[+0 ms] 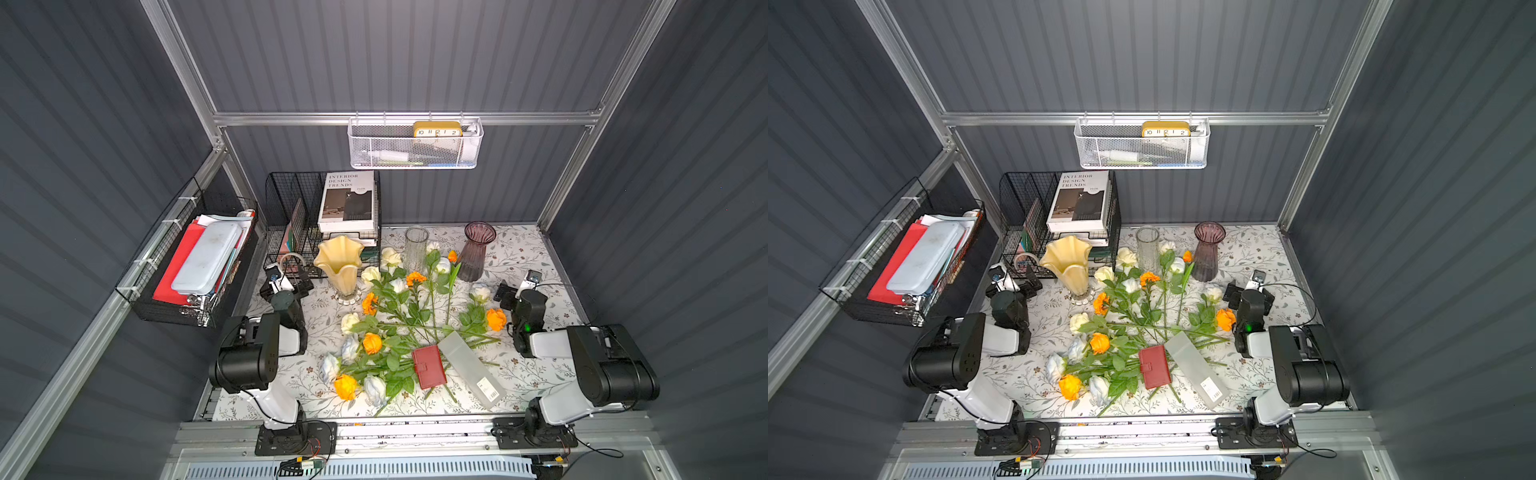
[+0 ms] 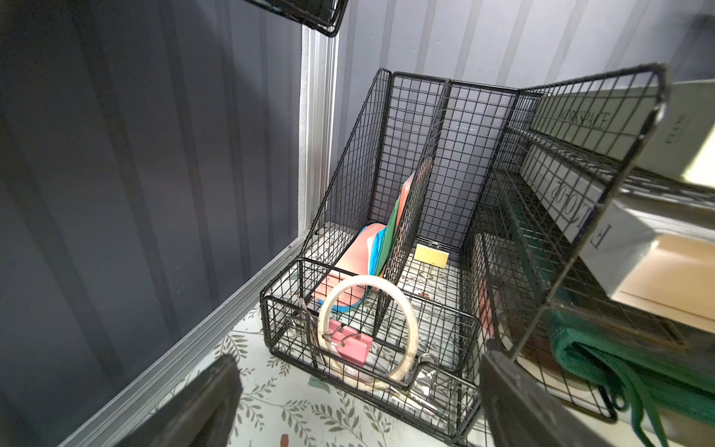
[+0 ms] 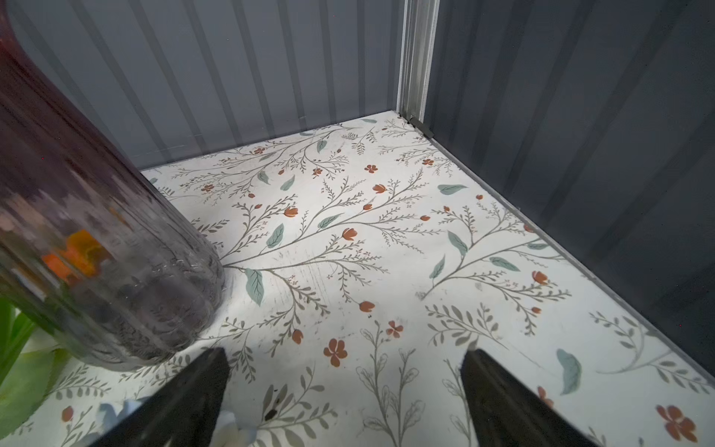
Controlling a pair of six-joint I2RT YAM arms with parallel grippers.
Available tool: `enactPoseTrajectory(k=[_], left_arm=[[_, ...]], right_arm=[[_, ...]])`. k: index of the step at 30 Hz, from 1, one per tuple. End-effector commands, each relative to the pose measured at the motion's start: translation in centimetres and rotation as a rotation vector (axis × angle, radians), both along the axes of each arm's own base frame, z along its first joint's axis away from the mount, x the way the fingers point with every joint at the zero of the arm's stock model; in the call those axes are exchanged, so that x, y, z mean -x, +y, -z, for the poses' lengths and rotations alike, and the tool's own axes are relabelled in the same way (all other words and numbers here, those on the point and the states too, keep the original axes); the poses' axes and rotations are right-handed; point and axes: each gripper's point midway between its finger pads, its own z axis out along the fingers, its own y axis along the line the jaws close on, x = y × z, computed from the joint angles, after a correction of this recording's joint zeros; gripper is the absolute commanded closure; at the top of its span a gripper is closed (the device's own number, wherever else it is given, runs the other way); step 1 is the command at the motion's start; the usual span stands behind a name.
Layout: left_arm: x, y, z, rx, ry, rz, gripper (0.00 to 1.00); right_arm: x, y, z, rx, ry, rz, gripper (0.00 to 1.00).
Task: Arrange the flowers in different vases according to their colors
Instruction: Move the distractor to the center of the board.
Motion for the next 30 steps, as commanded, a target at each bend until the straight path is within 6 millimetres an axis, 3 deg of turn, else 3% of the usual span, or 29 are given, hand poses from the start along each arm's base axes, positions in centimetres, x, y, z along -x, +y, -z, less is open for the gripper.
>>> enactPoseTrajectory(k=[1, 17, 20, 22, 24, 27, 30], left_arm=[[-0.3, 0.1, -0.9, 0.013, -0.027, 0.0, 0.01], [-0.3, 0.1, -0.8, 0.013, -0.026, 0.002, 0.01], [0.1, 0.6, -1.7, -0.018, -0.048, -0.031, 0.01], [-0.7, 0.2, -3.8, -0.009, -0.029, -0.025, 0.01], [-1.2, 0.4, -6.5, 0.008, -0.011, -0.068, 0.01], [-0.4, -2.5, -10.4, 0.055, -0.044, -0.042, 0.01], [0.4, -6.2, -11.3, 0.13, 0.033, 0.013, 0.01]], right_arm=[[0.1, 0.2, 0.3, 0.003, 0.003, -0.01, 0.01], [0.1, 0.3, 0.2, 0.006, -0.002, -0.015, 0.01], [0.1, 1.9, -1.9, 0.064, 0.012, -0.07, 0.01], [0.1, 2.9, -4.5, 0.105, 0.051, -0.085, 0.01], [0.3, 3.3, -6.7, 0.033, 0.089, -0.068, 0.03], [0.9, 7.7, -7.5, -0.046, 0.201, -0.179, 0.09], [3.6, 12.9, -8.3, -0.03, 0.266, -0.247, 0.11]])
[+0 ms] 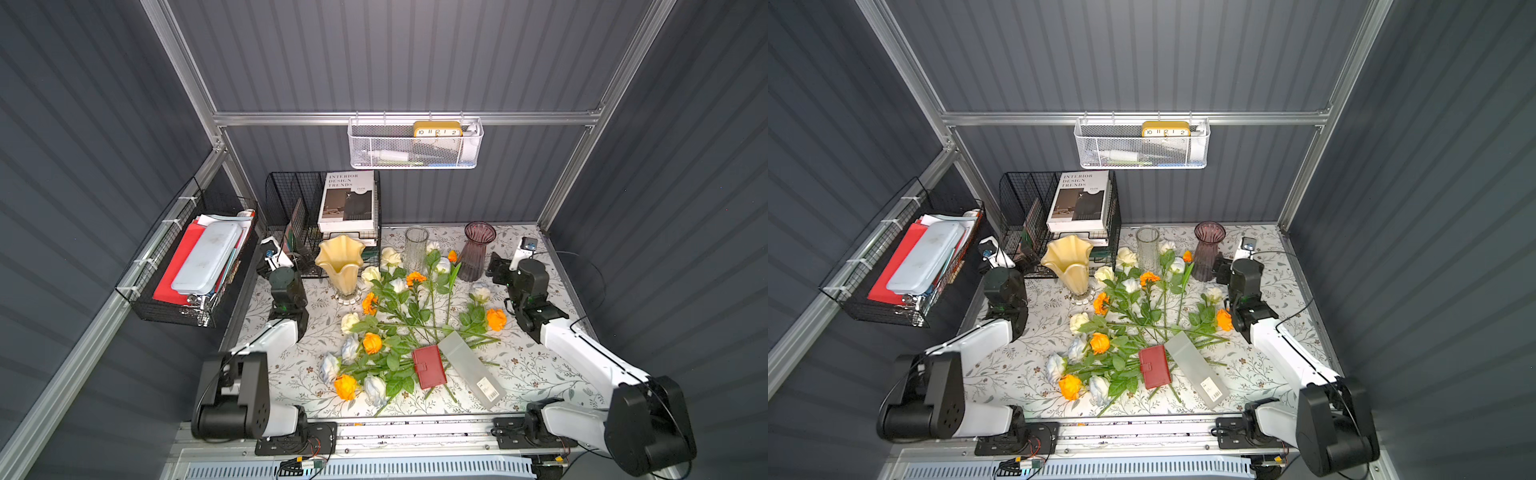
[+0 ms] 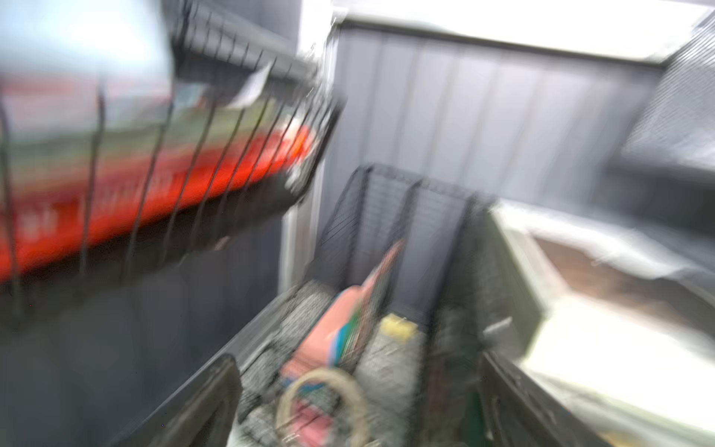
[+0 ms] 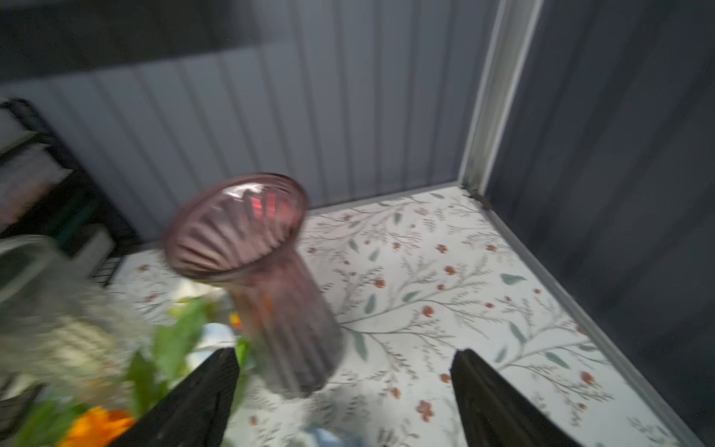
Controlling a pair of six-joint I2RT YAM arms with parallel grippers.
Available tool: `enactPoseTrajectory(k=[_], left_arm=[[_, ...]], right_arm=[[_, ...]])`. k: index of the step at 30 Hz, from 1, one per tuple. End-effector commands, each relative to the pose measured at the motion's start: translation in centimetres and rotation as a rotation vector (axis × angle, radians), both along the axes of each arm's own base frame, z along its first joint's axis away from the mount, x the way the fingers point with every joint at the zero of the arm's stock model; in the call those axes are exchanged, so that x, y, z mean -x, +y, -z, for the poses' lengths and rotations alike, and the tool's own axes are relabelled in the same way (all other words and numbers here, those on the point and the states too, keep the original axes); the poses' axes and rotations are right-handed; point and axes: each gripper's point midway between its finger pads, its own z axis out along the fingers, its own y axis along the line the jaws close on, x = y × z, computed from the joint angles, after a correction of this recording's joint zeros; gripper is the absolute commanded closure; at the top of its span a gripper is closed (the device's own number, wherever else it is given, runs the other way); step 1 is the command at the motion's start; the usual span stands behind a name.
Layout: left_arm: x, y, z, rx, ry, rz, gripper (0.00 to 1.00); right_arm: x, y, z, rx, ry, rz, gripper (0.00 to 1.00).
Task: Arrange the flowers in different vases according to their colors
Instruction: Move the distractor to the center of the board.
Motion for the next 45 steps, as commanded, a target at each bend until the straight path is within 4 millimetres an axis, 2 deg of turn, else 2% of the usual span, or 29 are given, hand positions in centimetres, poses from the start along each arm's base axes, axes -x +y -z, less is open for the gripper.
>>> enactPoseTrajectory(k=[1, 3, 5, 7, 9, 12, 14, 16, 20, 24, 28, 32, 36, 39, 45], left_arm=[[0.8, -3.2, 2.1, 0.11, 0.194, 0.063, 0.01], [2.1, -6.4, 2.2, 0.162, 0.252, 0.169, 0.01], [3.9, -9.7, 2.2, 0.18, 0.283, 0.264, 0.01], [5.5, -11.6, 2.7, 0.2, 0.319, 0.309, 0.01], [6.7, -12.2, 3.7, 0.221, 0.377, 0.319, 0.01], [8.4, -12.8, 4.2, 0.249, 0.421, 0.357, 0.01], [9.7, -13.8, 4.2, 0.27, 0.427, 0.424, 0.01], [11.0, -15.2, 4.5, 0.292, 0.439, 0.494, 0.04], [13.5, -18.0, 7.6, 0.334, 0.549, 0.557, 0.08], [15.9, -19.6, 10.1, 0.337, 0.621, 0.566, 0.09], [16.8, -20.1, 11.1, 0.33, 0.639, 0.581, 0.09], [16.9, -20.3, 11.1, 0.326, 0.634, 0.587, 0.09], [16.9, -20.8, 11.4, 0.32, 0.628, 0.616, 0.08], [17.0, -21.5, 11.8, 0.323, 0.624, 0.652, 0.07], [17.1, -21.9, 12.3, 0.328, 0.614, 0.672, 0.07]], right_arm=[[5.2, 5.0, 6.2, 0.026, 0.324, -0.082, 0.13], [7.8, 9.0, 7.1, -0.023, 0.407, -0.154, 0.19], [10.5, 12.2, 8.0, -0.031, 0.481, -0.205, 0.21], [13.1, 14.3, 9.8, 0.023, 0.566, -0.224, 0.21], [15.7, 15.7, 11.1, 0.049, 0.63, -0.235, 0.21], [18.8, 18.3, 12.4, 0.041, 0.667, -0.292, 0.22], [20.3, 19.5, 13.0, 0.058, 0.683, -0.308, 0.24], [21.4, 20.1, 13.9, 0.074, 0.715, -0.3, 0.27], [23.1, 21.9, 15.3, 0.103, 0.754, -0.3, 0.3], [23.0, 21.8, 15.5, 0.207, 0.76, -0.209, 0.3], [22.7, 22.6, 16.2, 0.303, 0.778, -0.185, 0.29], [23.0, 21.4, 17.9, 0.355, 0.815, -0.115, 0.29], [23.6, 18.0, 19.1, 0.411, 0.848, -0.026, 0.28], [23.9, 14.3, 19.3, 0.406, 0.882, 0.06, 0.27], [24.6, 5.5, 17.5, 0.33, 0.86, 0.239, 0.26]])
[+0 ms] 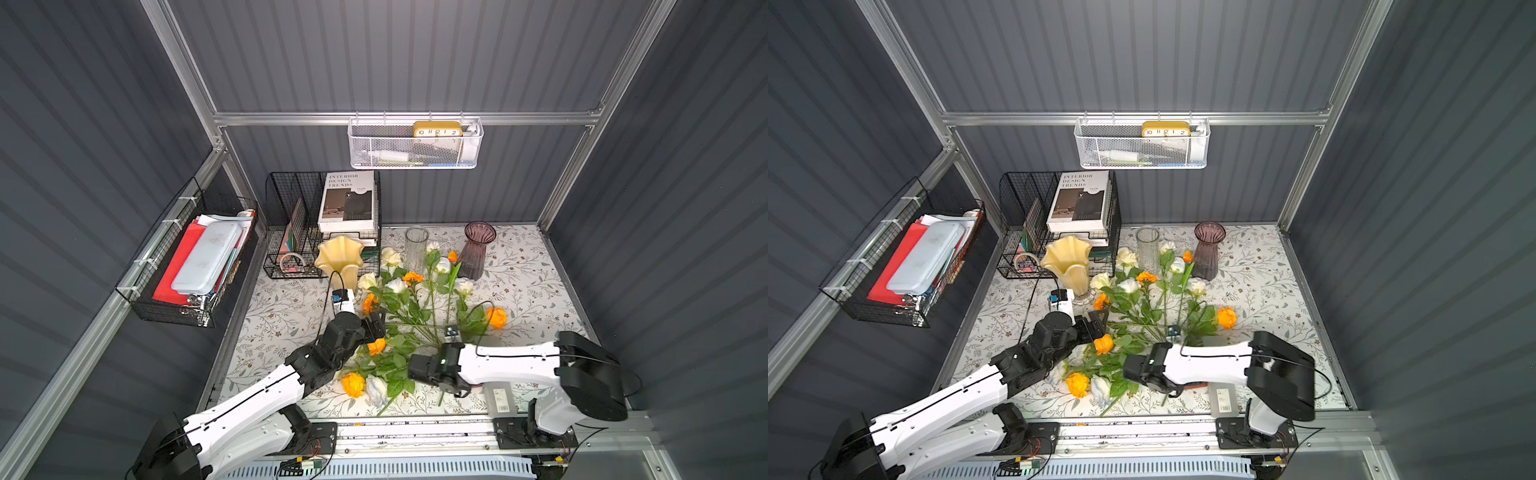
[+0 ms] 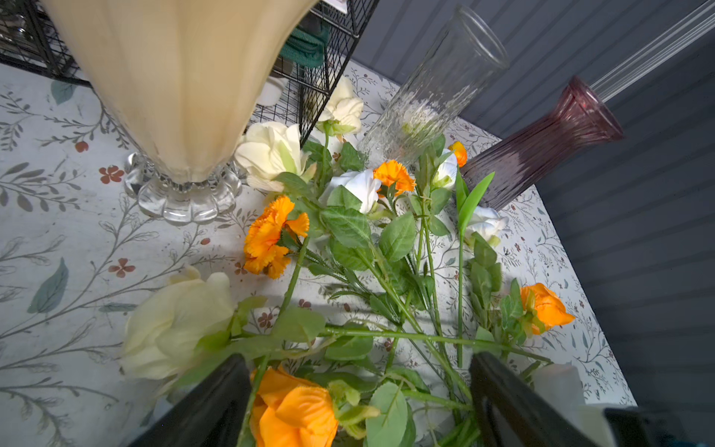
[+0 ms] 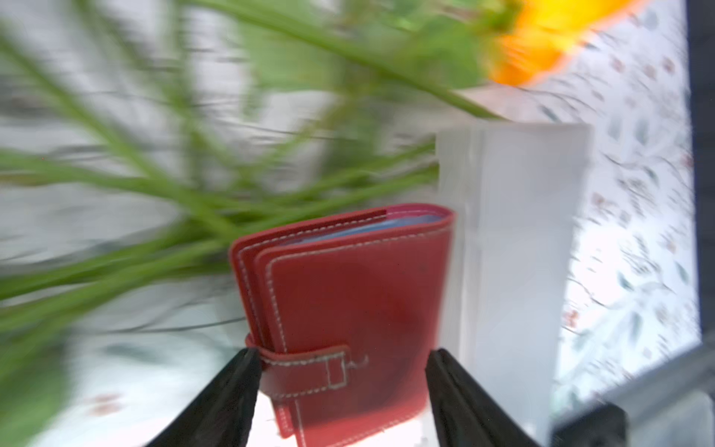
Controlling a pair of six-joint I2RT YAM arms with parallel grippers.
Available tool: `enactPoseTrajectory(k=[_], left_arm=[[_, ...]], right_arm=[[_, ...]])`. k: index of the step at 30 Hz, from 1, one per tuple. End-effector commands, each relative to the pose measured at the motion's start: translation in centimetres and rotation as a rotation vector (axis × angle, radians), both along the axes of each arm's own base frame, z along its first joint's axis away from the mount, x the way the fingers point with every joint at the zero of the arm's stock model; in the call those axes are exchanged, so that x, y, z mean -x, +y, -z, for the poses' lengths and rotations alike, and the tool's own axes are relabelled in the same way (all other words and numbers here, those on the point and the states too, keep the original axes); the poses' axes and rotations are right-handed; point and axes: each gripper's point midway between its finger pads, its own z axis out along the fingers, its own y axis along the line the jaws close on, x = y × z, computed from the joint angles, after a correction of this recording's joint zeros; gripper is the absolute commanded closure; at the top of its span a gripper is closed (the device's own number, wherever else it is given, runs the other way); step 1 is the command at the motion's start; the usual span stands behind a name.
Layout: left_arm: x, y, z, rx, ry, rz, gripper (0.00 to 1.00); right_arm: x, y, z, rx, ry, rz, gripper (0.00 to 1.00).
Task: Arrange the flowers in different vases according to their colors
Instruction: Move the distractor to the center of the board.
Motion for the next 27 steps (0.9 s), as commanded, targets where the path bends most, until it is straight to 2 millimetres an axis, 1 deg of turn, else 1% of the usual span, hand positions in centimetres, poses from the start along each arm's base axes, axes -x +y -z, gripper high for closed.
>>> enactPoseTrajectory(k=[1, 4, 5, 7, 8, 9, 12, 14, 16, 17, 18, 20, 21, 22, 23, 25, 27], left_arm=[[-0.1, -0.8, -0.3, 0.021, -0.021, 0.023, 0.07], [-0.3, -1.3, 0.0, 0.015, -0.016, 0.032, 0.08], [-0.4, -1.5, 0.1, 0.015, -0.014, 0.038, 0.08], [-0.5, -1.9, 0.4, 0.011, -0.011, 0.047, 0.08], [-0.6, -2.1, 0.5, 0.009, -0.012, 0.054, 0.08], [-0.6, -2.3, 0.4, 0.011, -0.015, 0.062, 0.08], [-0.7, -2.9, 0.4, 0.011, -0.022, 0.078, 0.08], [-0.7, -3.1, 0.3, 0.017, -0.028, 0.082, 0.08], [-0.7, -3.3, 0.3, 0.02, -0.027, 0.087, 0.08], [-0.8, -3.3, 0.2, 0.021, -0.028, 0.087, 0.08], [-0.8, -3.3, 0.4, 0.022, -0.024, 0.086, 0.08], [-0.7, -3.3, 0.5, 0.029, -0.023, 0.089, 0.08], [-0.6, -3.3, 0.5, 0.032, -0.023, 0.088, 0.08], [-0.5, -3.3, 0.5, 0.032, -0.022, 0.089, 0.08], [-0.5, -3.2, 0.6, 0.033, -0.021, 0.086, 0.09], [-0.4, -2.9, 0.5, 0.033, -0.021, 0.082, 0.09], [-0.2, -2.8, 0.0, 0.04, -0.032, 0.083, 0.09]], right_arm=[[0.6, -5.8, -1.6, 0.067, -0.035, 0.127, 0.25], [0.7, -9.8, -2.6, 0.06, -0.057, 0.231, 0.24], [0.6, -10.7, -2.9, 0.04, -0.076, 0.248, 0.24], [0.5, -12.2, -3.6, -0.001, -0.102, 0.288, 0.23], [0.4, -12.6, -4.1, -0.025, -0.119, 0.298, 0.23], [0.3, -12.5, -4.2, -0.064, -0.131, 0.306, 0.23], [-0.4, -8.3, -4.5, -0.284, -0.124, 0.2, 0.28], [-0.4, -5.0, -4.4, -0.364, -0.113, 0.136, 0.29], [0.0, -2.1, -4.1, -0.362, -0.077, 0.076, 0.3], [0.5, -0.6, -3.5, -0.343, -0.04, 0.053, 0.3], [0.9, 0.2, -2.9, -0.327, -0.005, 0.053, 0.32], [1.6, 2.0, -0.9, -0.28, 0.06, 0.042, 0.46], [1.9, 2.5, -0.2, -0.274, 0.081, 0.048, 0.53], [2.2, 3.1, 0.6, -0.28, 0.11, 0.053, 0.64], [2.6, 3.3, 1.3, -0.288, 0.132, 0.066, 0.8], [3.4, 2.9, 1.9, -0.298, 0.157, 0.114, 0.99], [4.3, 1.4, 2.2, -0.289, 0.169, 0.168, 1.0]])
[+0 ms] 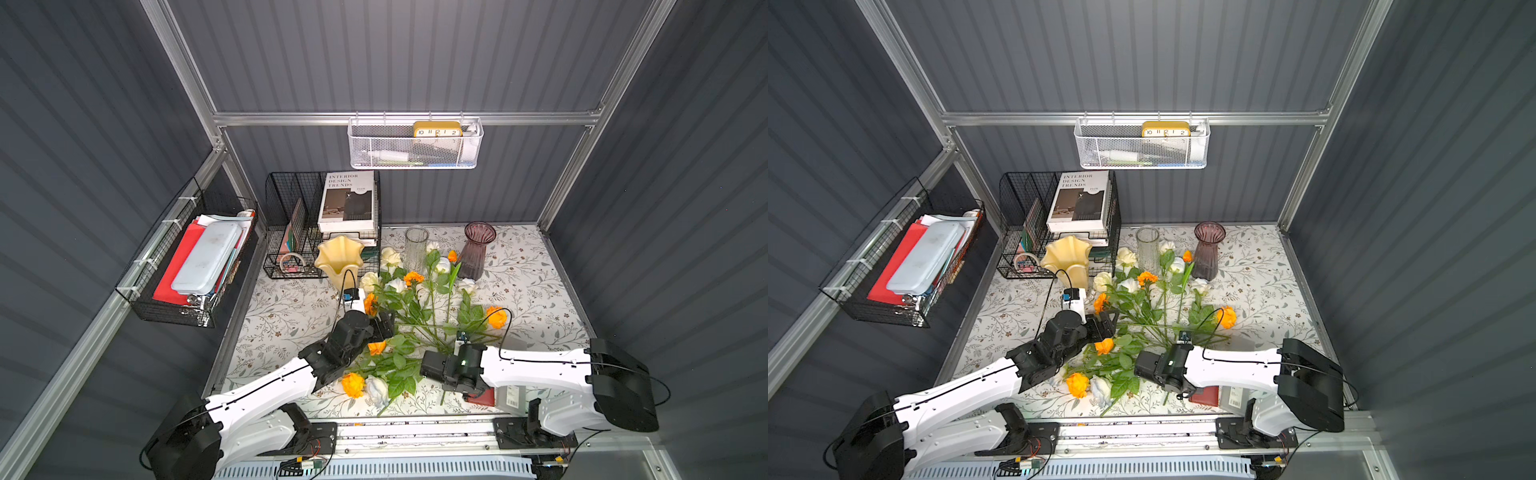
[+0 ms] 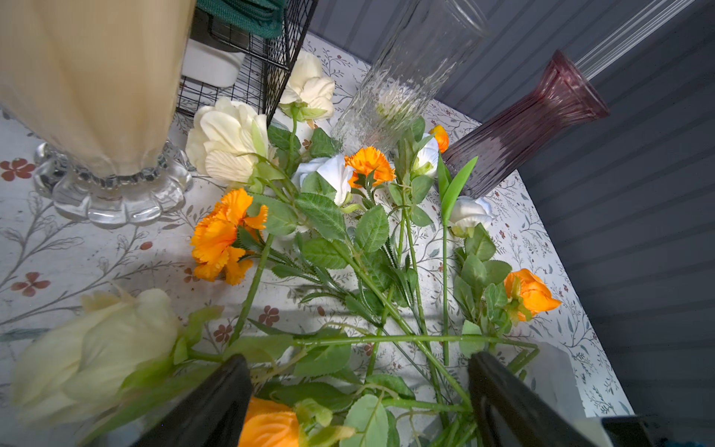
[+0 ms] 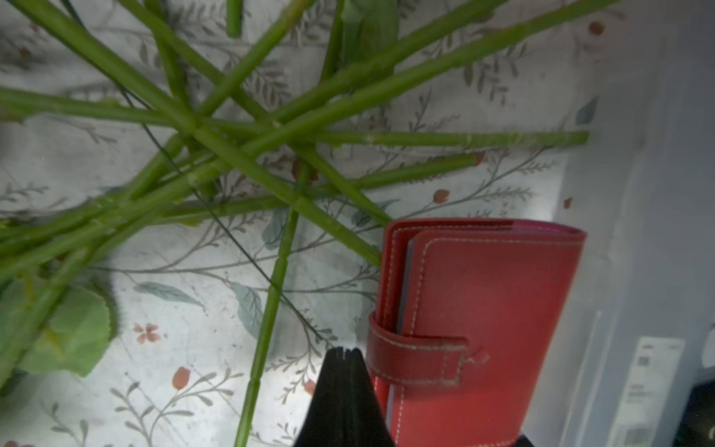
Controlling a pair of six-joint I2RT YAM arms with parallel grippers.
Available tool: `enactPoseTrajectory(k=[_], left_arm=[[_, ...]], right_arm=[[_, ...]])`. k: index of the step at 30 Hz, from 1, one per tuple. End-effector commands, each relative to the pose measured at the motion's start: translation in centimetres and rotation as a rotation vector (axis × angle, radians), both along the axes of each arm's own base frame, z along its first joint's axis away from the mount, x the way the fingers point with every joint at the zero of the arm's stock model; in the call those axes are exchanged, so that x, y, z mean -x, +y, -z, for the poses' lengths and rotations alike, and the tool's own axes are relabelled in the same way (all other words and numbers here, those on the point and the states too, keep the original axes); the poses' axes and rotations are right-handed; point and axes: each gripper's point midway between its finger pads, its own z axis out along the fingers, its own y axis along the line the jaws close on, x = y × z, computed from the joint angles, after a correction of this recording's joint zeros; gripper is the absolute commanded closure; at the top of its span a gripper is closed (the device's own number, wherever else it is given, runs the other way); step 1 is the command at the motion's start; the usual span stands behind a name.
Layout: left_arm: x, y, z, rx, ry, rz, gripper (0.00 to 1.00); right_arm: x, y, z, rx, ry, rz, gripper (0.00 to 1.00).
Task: Arrange the flowers in different vases according to their colors
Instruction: Move the distractor to the center of the board.
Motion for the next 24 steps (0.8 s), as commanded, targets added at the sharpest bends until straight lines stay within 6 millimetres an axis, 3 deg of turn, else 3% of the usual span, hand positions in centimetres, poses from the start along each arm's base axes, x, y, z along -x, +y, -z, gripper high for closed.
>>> enactPoseTrajectory(k=[1, 8, 13, 18, 20, 24], left_arm=[[0.5, 0.1, -0.9, 0.014, -0.026, 0.016, 0.08], [0.6, -0.2, -1.3, 0.029, -0.036, 0.034, 0.08], [0.9, -0.5, -0.6, 0.014, -0.034, 0.066, 0.07], [0.6, -0.9, -0.7, -0.012, -0.048, 0.085, 0.06], [0.5, -1.0, -1.0, -0.015, -0.059, 0.087, 0.06], [0.5, -1.2, -1.7, -0.005, -0.08, 0.094, 0.06]], right_arm=[[2.1, -2.3, 0.5, -0.003, 0.058, 0.11, 1.0], [3.3, -9.7, 0.4, 0.098, 0.06, 0.344, 1.0], [1.9, -11.6, -0.1, -0.019, 0.024, 0.446, 1.0], [0.8, -14.6, -1.3, 0.027, 0.037, 0.535, 1.0], [-0.2, -14.3, -3.3, 0.002, 0.015, 0.515, 1.0], [-2.4, -10.6, -6.2, -0.11, -0.086, 0.385, 1.0]])
